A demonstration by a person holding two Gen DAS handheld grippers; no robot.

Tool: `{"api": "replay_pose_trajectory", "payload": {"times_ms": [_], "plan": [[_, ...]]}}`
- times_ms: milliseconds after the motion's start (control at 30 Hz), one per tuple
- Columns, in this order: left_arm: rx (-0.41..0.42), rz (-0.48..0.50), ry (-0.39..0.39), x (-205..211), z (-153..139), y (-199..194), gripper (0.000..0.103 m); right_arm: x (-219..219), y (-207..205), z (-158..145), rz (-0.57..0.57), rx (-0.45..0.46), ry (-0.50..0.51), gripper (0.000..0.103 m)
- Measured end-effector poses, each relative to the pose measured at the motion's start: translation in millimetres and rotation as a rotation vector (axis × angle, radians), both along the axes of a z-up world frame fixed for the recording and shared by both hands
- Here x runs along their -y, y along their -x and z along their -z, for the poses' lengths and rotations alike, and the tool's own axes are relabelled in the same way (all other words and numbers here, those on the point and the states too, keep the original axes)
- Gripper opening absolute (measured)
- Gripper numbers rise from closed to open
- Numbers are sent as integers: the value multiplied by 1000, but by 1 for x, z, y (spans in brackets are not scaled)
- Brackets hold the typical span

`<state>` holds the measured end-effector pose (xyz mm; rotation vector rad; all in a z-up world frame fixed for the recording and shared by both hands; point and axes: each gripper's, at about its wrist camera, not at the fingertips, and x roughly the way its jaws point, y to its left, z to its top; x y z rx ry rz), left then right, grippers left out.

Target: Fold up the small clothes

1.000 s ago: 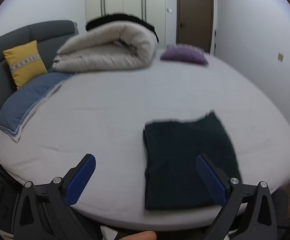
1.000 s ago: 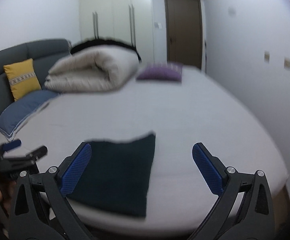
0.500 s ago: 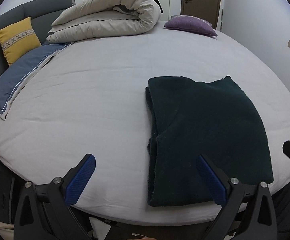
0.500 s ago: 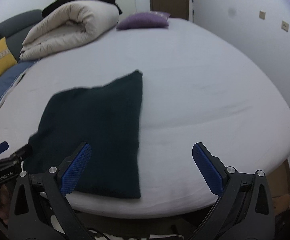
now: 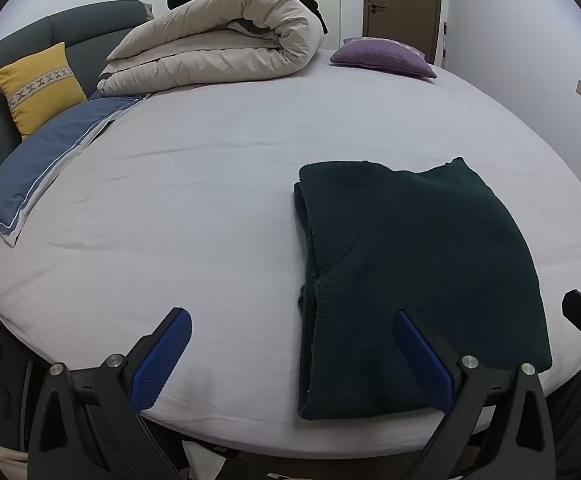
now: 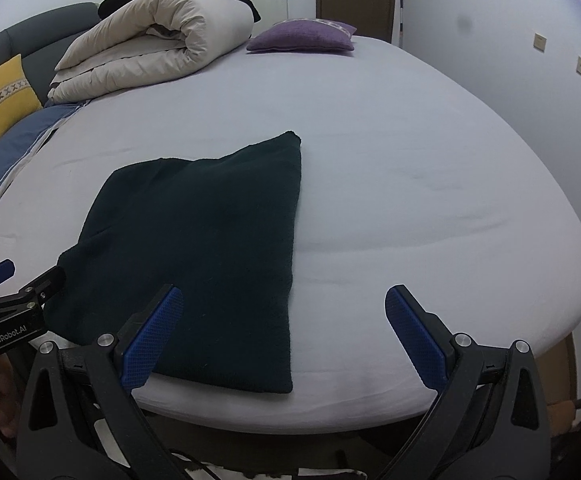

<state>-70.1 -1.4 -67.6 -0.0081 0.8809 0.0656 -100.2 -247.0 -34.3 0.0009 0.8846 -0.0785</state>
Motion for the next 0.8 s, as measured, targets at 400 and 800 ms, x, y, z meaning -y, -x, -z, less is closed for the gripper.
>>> {"api": "replay_pose_trajectory", "payload": {"times_ms": [400, 800], "plan": [[-2, 0, 7, 1, 0, 2, 103, -4, -2, 2, -4, -15, 1, 103], [0, -4, 6, 2, -1, 3, 103, -8, 1, 4, -1, -23, -5, 103]]}}
